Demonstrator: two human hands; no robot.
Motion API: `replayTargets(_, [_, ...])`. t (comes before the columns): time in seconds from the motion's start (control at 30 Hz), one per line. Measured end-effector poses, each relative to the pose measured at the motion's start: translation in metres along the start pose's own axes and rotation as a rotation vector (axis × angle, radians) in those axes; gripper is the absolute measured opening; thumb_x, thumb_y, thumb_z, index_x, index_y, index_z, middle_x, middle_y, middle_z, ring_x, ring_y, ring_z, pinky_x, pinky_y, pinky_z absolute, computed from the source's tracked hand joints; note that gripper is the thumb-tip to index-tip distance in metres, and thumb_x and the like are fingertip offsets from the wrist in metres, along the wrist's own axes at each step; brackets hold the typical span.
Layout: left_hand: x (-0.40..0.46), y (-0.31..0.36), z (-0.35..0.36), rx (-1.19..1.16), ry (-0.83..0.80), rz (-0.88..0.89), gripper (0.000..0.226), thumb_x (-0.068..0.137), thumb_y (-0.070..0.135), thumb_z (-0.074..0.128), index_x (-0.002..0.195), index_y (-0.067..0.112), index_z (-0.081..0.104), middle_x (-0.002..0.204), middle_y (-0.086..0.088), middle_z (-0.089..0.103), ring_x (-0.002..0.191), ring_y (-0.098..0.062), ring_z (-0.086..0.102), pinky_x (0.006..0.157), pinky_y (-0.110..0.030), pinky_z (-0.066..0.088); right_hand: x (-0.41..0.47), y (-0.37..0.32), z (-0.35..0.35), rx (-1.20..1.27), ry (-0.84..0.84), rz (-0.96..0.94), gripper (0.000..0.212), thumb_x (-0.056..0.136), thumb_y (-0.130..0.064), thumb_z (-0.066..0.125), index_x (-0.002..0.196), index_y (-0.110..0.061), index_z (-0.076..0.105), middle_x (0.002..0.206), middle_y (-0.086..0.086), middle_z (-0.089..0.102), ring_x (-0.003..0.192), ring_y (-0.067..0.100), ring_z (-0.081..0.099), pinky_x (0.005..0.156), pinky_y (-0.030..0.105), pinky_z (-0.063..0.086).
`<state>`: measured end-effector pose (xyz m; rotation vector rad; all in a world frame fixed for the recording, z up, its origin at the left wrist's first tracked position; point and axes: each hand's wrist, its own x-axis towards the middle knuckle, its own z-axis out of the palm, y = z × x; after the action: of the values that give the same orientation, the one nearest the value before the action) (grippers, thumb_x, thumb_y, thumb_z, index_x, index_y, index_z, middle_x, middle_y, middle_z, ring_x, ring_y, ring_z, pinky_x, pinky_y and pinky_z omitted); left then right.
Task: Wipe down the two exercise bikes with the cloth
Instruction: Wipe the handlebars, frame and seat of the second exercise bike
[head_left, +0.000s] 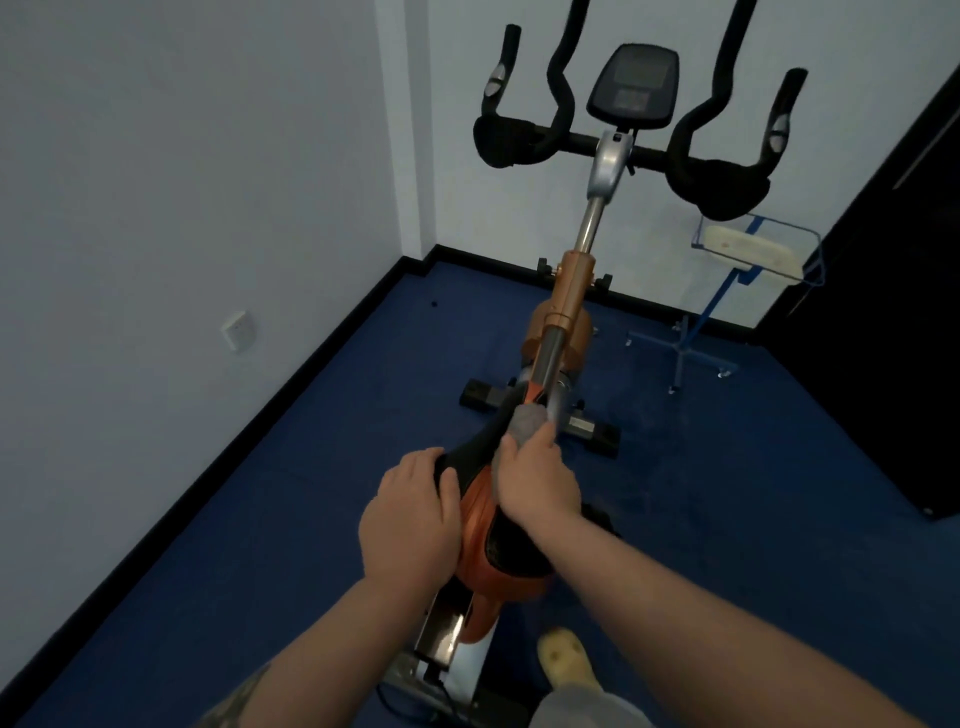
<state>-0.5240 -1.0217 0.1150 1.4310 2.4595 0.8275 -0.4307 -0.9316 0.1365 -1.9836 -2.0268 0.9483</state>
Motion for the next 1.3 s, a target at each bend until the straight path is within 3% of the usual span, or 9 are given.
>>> replayTargets(0.13, [0.012,0.009,-0.004,0.287,-0.095,0.004,0.029,0.1,0.044,0.022,0.103,0.026,0.045,0.096,0.01,0.057,0.083,-0.011,0.054,0.062,-0.028,0.041,-0.01,0.015,0.003,0.017,-0.021,-0.069,0.067,0.1,-0.047,0.026,0.154,-0.015,0.002,0.148,0.013,0.037,0.122,0.031,0.049,0.092,0.04,0.045])
replayTargets(0.37, [0.022,0.016,0.005,0.273,-0.088,-0.076,0.034,0.1,0.041,0.022,0.098,0.028,0.053,0.094,0.01,0.058,0.083,-0.012,0.055,0.07,-0.035,0.049,0.024,0.012,0.011,0.077,0.018,-0.109,0.073,0.1,-0.05,0.028,0.153,-0.011,-0.004,0.152,0.012,0.03,0.124,0.031,0.047,0.09,0.039,0.043])
replayTargets(0.53, [0.022,0.017,0.003,0.211,-0.09,-0.127,0.04,0.099,0.047,0.02,0.109,0.035,0.056,0.103,0.015,0.06,0.091,-0.006,0.054,0.076,-0.031,0.047,0.098,0.004,-0.003,0.163,0.031,-0.197,0.055,0.099,-0.054,0.024,0.133,-0.015,0.045,0.133,0.01,0.05,0.113,0.029,0.054,0.095,0.043,0.046])
replayTargets(0.63, [0.023,0.019,0.001,0.181,-0.058,-0.152,0.038,0.1,0.046,0.023,0.108,0.035,0.058,0.102,0.015,0.061,0.092,-0.005,0.055,0.077,-0.03,0.047,0.118,0.004,-0.018,-0.004,-0.062,-0.424,0.058,0.101,-0.052,0.017,0.106,-0.017,0.062,0.114,0.006,0.06,0.104,0.025,0.056,0.091,0.042,0.045])
replayTargets(0.73, [0.016,0.02,0.002,0.107,0.022,-0.188,0.029,0.101,0.036,0.033,0.102,0.032,0.062,0.099,0.016,0.062,0.09,-0.005,0.057,0.075,-0.029,0.046,0.118,0.012,-0.023,-0.484,-0.07,-0.93,0.06,0.099,-0.043,0.007,0.115,-0.023,0.061,0.123,-0.006,0.058,0.118,0.018,0.047,0.101,0.036,0.037])
replayTargets(0.83, [0.011,0.021,0.003,0.009,0.15,-0.251,0.022,0.099,0.026,0.043,0.101,0.03,0.064,0.099,0.019,0.06,0.09,-0.002,0.055,0.077,-0.028,0.045,0.126,0.025,-0.04,-0.378,-0.178,-1.27,0.049,0.101,-0.043,0.021,0.121,-0.025,0.062,0.122,-0.011,0.058,0.117,0.011,0.045,0.106,0.032,0.03])
replayTargets(1.0, [0.01,0.026,0.007,0.073,0.233,-0.361,0.021,0.099,0.025,0.043,0.099,0.028,0.063,0.096,0.015,0.059,0.089,-0.006,0.055,0.078,-0.031,0.045,0.15,0.007,-0.056,-0.281,-0.394,-0.837,0.031,0.103,-0.034,0.032,0.099,-0.021,0.06,0.096,0.003,0.064,0.093,0.022,0.06,0.088,0.043,0.048])
replayTargets(1.13, [0.007,0.035,0.012,0.104,0.301,-0.466,0.021,0.099,0.024,0.042,0.099,0.026,0.062,0.098,0.011,0.06,0.089,-0.01,0.056,0.078,-0.032,0.044,0.118,-0.007,-0.034,-0.715,-0.135,-1.275,0.023,0.096,-0.03,0.038,0.105,-0.03,0.059,0.095,-0.003,0.064,0.089,0.028,0.06,0.074,0.038,0.047])
replayTargets(1.3, [0.0,0.051,0.024,0.117,0.328,-0.59,0.029,0.102,0.029,0.036,0.122,0.027,0.057,0.123,0.009,0.057,0.114,-0.011,0.049,0.093,-0.029,0.042,0.115,-0.002,-0.032,-0.612,-0.284,-1.595,0.041,0.098,-0.043,0.024,0.108,-0.028,0.06,0.099,-0.005,0.064,0.088,0.022,0.059,0.075,0.039,0.046])
